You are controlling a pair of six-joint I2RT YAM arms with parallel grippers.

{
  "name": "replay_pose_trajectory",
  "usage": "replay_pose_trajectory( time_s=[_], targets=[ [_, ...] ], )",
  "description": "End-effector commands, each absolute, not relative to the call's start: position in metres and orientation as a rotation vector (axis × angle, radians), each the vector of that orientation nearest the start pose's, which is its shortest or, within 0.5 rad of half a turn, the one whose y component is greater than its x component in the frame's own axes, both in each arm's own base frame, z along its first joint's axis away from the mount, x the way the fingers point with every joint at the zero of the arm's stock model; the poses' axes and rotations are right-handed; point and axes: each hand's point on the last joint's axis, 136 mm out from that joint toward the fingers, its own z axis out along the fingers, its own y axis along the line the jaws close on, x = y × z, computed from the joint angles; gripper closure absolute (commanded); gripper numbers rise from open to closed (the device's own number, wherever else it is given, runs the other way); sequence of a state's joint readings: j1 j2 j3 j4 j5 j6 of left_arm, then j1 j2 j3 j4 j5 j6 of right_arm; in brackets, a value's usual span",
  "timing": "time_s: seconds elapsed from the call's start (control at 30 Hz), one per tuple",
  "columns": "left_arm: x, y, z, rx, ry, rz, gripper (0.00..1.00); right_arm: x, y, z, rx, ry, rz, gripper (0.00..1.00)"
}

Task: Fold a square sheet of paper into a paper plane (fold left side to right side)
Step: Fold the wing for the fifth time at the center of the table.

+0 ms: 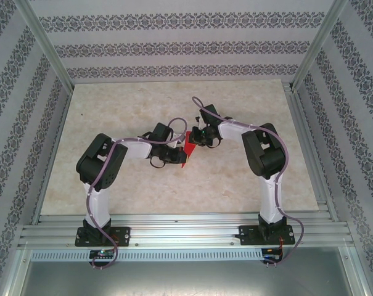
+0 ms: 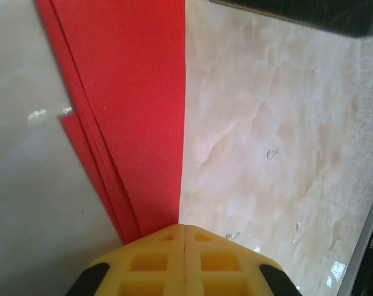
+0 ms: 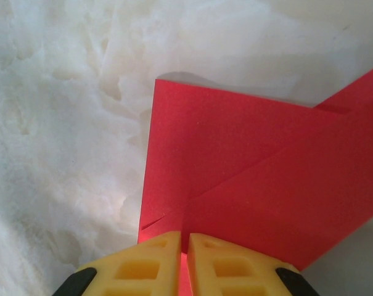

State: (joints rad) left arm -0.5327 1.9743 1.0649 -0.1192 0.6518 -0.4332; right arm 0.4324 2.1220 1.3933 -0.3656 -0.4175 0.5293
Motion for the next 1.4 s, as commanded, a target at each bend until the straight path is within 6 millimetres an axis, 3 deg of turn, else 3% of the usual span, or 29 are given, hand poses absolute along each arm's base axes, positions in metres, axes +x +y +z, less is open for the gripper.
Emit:
replay_pose_trajectory(
  time_s=[0.0, 0.6, 0.77, 0.87, 1.03, 1.13, 1.23, 1.37],
  targets=[
    [0.231, -0.272, -0.026, 0.348, 3.110, -1.079, 0.95, 0.424, 0.245, -0.012, 0.030, 2.825, 0.661, 0.86],
    [0.196, -0.249, -0.030, 0.289, 3.178, -1.018, 0.95, 0.424, 0.244, -0.014, 0.028, 2.849, 0.625, 0.87],
    [0.194, -0.245, -0.021, 0.281, 3.164, -1.006, 0.95, 0.424, 0.245, -0.012, 0.012, 2.841, 0.635, 0.87],
    [0.210, -0.251, -0.002, 0.268, 3.092, -1.052, 0.95, 0.425, 0.247, -0.005, -0.006, 2.819, 0.650, 0.87],
    [0.258, -0.275, 0.063, 0.335, 2.862, -1.167, 0.95, 0.424, 0.246, -0.009, 0.001, 2.830, 0.648, 0.87],
    [0.280, -0.293, 0.088, 0.389, 2.764, -1.229, 0.95, 0.424, 0.247, -0.008, 0.001, 2.825, 0.652, 0.87],
    [0.296, -0.306, 0.090, 0.420, 2.735, -1.248, 0.95, 0.424, 0.247, -0.007, 0.001, 2.825, 0.655, 0.87],
    [0.312, -0.317, 0.070, 0.421, 2.747, -1.234, 0.90, 0.424, 0.248, -0.007, 0.003, 2.823, 0.663, 0.87]
  ],
)
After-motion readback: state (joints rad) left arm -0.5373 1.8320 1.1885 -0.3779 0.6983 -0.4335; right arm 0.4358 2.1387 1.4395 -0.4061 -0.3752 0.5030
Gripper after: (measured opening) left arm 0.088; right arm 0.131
